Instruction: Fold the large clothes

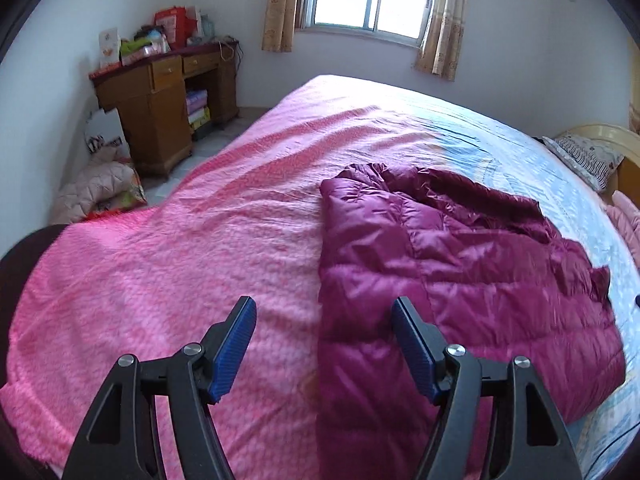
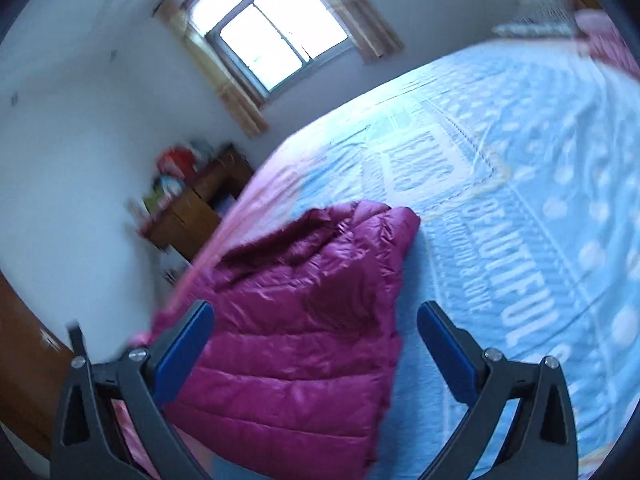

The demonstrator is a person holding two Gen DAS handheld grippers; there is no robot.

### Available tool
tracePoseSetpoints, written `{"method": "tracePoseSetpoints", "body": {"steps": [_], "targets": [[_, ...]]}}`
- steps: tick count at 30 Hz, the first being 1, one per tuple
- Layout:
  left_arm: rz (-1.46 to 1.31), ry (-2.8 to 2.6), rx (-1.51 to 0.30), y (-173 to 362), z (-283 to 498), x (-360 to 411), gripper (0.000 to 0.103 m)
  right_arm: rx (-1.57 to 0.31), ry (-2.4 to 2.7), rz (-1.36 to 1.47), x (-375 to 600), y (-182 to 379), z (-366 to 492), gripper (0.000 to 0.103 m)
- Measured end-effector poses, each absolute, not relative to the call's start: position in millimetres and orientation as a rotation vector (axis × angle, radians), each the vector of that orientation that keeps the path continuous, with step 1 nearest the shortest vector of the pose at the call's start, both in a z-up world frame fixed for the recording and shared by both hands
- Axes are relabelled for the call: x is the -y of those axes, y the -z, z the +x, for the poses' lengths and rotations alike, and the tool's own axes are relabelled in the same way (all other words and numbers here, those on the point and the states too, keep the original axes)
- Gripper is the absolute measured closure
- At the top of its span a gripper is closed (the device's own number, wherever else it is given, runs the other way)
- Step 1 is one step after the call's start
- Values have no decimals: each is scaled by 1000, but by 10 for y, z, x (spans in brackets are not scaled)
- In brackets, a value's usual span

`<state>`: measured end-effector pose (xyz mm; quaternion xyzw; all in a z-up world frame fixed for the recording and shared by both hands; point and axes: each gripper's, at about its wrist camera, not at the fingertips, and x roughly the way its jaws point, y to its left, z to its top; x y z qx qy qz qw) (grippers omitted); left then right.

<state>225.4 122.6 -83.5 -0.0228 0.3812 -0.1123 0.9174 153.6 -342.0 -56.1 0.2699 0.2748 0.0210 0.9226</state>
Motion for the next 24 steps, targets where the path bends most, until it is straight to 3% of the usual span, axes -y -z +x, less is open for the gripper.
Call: {"method": "tracePoseSetpoints", "body": {"steps": [3, 7, 10, 11, 12, 13, 14, 15, 19, 20, 24], "targets": [[-73, 244, -825, 914, 2437, -1171, 32, -643, -11, 469, 3303, 704, 1760, 2], [-87, 271, -899, 1073, 2581, -1054, 32, -722, 31, 383, 3194, 974, 2065, 14], [-57, 256, -894, 1116, 2580, -985, 32, -812, 64, 297, 3074, 1151, 2246, 53], [-49, 252, -887, 1123, 2568, -963, 33, -808, 80, 262, 3034, 1152, 2237, 63], [-40, 252, -873, 1122, 2542, -946, 34, -791, 83, 248, 3019, 1137, 2205, 68], [-28, 250, -860, 1123, 2516, -930, 38, -776, 88, 247, 3025, 1114, 2166, 78], [-9, 255, -845, 1112, 2474, -893, 56, -757, 88, 263, 3046, 1093, 2112, 84], [15, 258, -833, 1105, 2424, -839, 68, -741, 87, 279, 3061, 1071, 2073, 86], [114, 206, -762, 1042, 2243, -705, 78, -668, 101, 250, 2951, 920, 1877, 92], [121, 204, -750, 1020, 2205, -697, 85, -648, 117, 220, 2887, 864, 1839, 92], [134, 195, -699, 878, 2035, -695, 88, -577, 156, 159, 2735, 675, 1673, 93]]}}
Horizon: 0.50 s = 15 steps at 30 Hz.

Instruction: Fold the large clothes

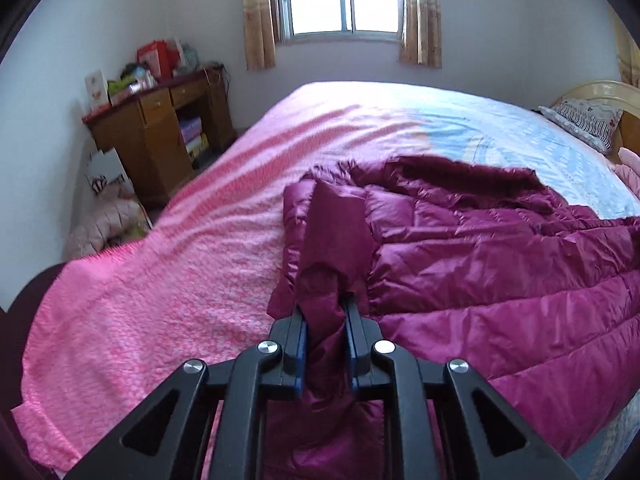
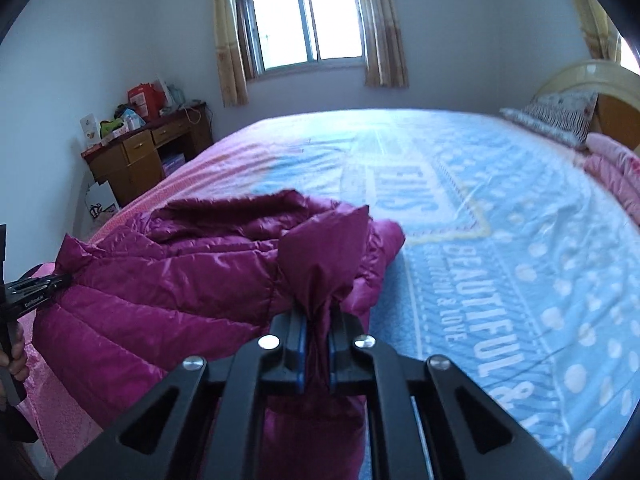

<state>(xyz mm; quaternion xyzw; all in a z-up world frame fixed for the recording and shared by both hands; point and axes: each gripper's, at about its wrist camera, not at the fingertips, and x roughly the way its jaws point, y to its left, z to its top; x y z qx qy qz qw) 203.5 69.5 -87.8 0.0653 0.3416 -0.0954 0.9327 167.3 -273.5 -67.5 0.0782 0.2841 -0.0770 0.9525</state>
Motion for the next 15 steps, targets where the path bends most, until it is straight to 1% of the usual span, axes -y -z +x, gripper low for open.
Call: {"method": "tracePoseSetpoints", "body": {"steps": [8, 12, 15], "targets": [[46, 205, -618, 514, 1819, -881, 93, -457, 158, 155, 2623, 317, 1568, 93], [-43, 219, -579, 239, 1924, -983, 93, -405, 138, 126, 2601, 89, 1692, 93], [-62, 201, -549, 13, 2158, -951, 93, -372, 153, 80, 2592, -94, 1961, 93]]}}
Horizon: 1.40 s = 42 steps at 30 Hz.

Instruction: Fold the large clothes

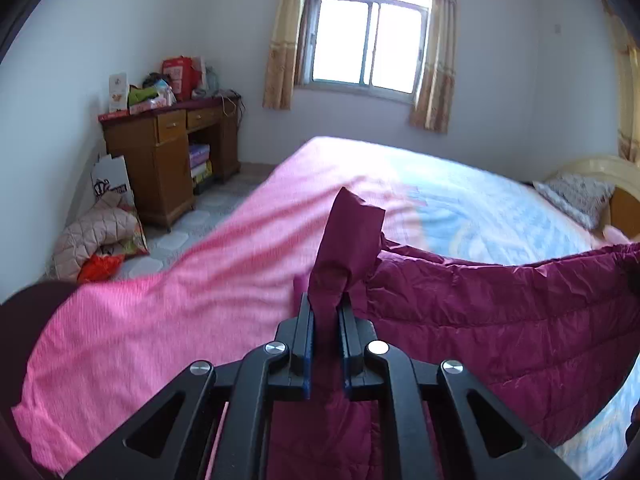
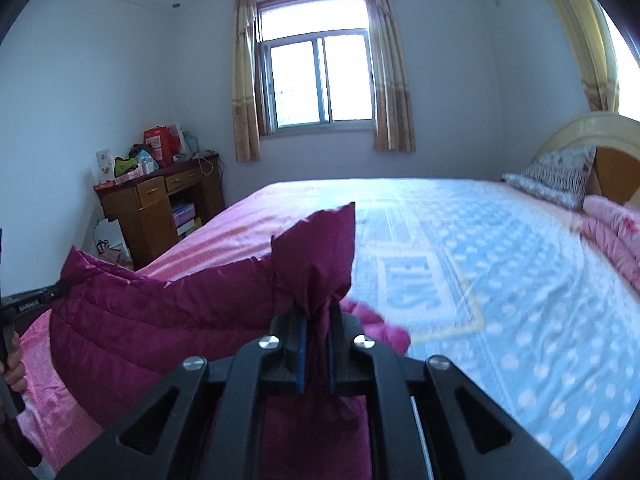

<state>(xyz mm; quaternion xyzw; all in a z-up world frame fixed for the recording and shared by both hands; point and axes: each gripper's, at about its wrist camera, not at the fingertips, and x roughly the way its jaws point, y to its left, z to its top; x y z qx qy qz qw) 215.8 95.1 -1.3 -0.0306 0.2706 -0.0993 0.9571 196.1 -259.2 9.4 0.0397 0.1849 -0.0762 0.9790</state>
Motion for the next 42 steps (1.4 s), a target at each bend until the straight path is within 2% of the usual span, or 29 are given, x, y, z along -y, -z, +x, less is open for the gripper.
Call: {"method": "tracePoseSetpoints", "body": {"steps": [4, 8, 11, 15, 21, 24, 25, 27, 36, 39, 40, 42], "targets": [[-81, 161, -500, -242, 2644, -798, 93, -351, 219, 55, 2669, -250, 2519, 93], [-33, 123, -485, -249, 3182, -494, 93, -368, 315, 32, 2772, -104, 3042, 93], [26, 91, -522, -16, 3595, -207, 93, -425, 373, 34, 2903, 190, 3378, 93], [120, 40, -622, 561, 4019, 99, 93, -546, 416, 75, 3116, 698, 3656, 94], [143, -7, -733, 1169, 4245, 131, 93, -646, 399, 137, 3261, 1088, 3732, 92], [126, -33, -760, 1259, 4276, 128, 93, -730, 375, 144, 3280, 1186, 3837, 88], [127, -53, -776, 1288, 4297, 113, 93, -772, 361, 152, 3286, 1245, 3900, 82], [137, -85, -800, 1331, 4355, 111, 93, -841, 334, 183, 3316, 1335, 3999, 79], [216, -156, -813, 1413, 4419, 223, 92, -829, 341, 335, 3541, 1224, 3784, 67], [229, -162, -813, 1424, 4420, 239, 92, -593, 469, 318, 3448, 753, 3360, 65], [231, -163, -814, 1428, 4420, 247, 92, -563, 457, 311, 3367, 643, 3292, 67], [233, -163, -815, 1428, 4418, 248, 92, -567, 358, 272, 3067, 443, 3273, 81]]}}
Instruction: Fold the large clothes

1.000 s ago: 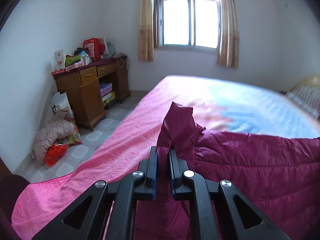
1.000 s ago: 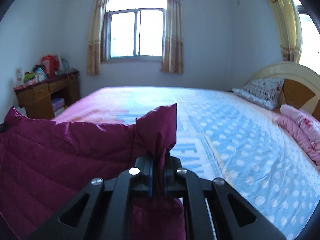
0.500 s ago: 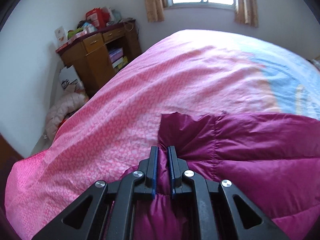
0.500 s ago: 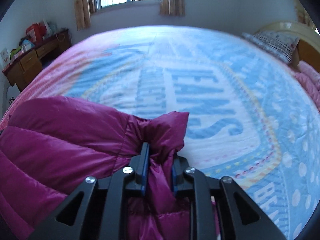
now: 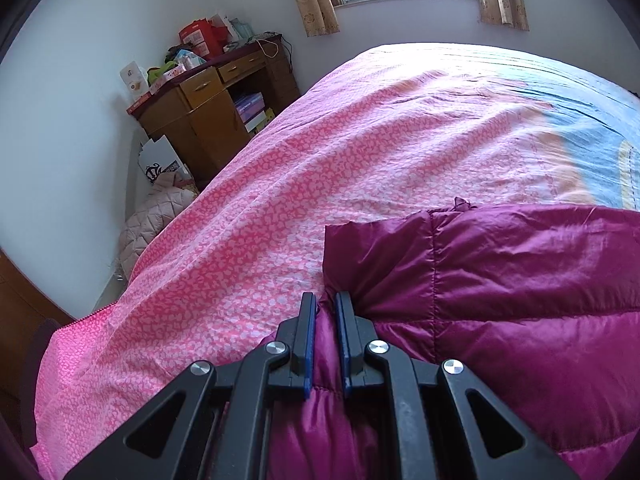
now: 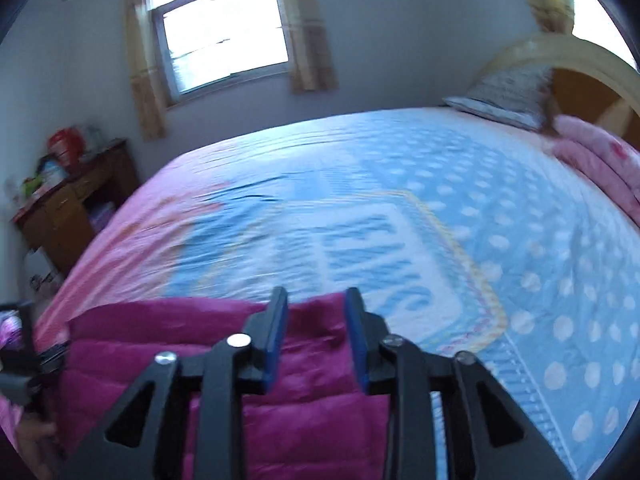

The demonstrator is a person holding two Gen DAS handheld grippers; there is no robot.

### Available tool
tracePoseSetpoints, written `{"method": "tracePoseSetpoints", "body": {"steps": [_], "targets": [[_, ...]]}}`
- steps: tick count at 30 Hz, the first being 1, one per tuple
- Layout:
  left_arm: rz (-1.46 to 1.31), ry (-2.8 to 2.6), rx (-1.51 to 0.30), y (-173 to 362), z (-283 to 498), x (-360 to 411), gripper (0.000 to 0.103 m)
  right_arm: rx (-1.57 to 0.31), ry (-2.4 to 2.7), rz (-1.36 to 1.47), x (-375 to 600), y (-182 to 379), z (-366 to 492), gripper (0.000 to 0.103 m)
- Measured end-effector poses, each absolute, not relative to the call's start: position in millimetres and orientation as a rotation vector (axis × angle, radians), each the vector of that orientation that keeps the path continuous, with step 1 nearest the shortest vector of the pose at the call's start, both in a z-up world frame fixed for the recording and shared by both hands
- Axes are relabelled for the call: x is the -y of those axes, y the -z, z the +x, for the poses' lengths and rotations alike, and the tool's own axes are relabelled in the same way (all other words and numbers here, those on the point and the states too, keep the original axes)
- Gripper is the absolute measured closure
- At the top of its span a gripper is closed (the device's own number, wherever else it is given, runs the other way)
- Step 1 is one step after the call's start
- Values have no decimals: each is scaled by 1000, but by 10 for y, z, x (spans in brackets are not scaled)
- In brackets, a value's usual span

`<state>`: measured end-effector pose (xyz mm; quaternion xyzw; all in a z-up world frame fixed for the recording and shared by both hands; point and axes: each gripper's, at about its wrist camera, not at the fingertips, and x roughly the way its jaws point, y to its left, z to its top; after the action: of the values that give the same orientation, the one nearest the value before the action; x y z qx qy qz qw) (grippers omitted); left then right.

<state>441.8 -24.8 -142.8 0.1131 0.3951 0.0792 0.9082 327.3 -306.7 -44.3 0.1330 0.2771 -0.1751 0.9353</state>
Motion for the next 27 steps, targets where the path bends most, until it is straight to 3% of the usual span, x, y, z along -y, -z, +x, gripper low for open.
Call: {"method": "tracePoseSetpoints", "body": {"steps": [1, 4, 9, 15, 27], "targets": [[235, -163, -816, 1424, 4417, 255, 92, -581, 293, 252, 2872, 379, 3307, 86], [232, -162, -816, 1426, 4415, 253, 92, -640, 130, 257, 2416, 345, 3516, 86], [218, -154, -817, 1445, 4434, 246, 92, -774, 57, 326, 1922, 767, 3985, 86], [198, -139, -817, 1444, 4422, 187, 92, -832, 64, 365, 1961, 1331, 4157, 98], [141, -5, -861, 1244, 4302, -40, 93, -826, -5, 478, 2187, 1452, 4167, 103]]}}
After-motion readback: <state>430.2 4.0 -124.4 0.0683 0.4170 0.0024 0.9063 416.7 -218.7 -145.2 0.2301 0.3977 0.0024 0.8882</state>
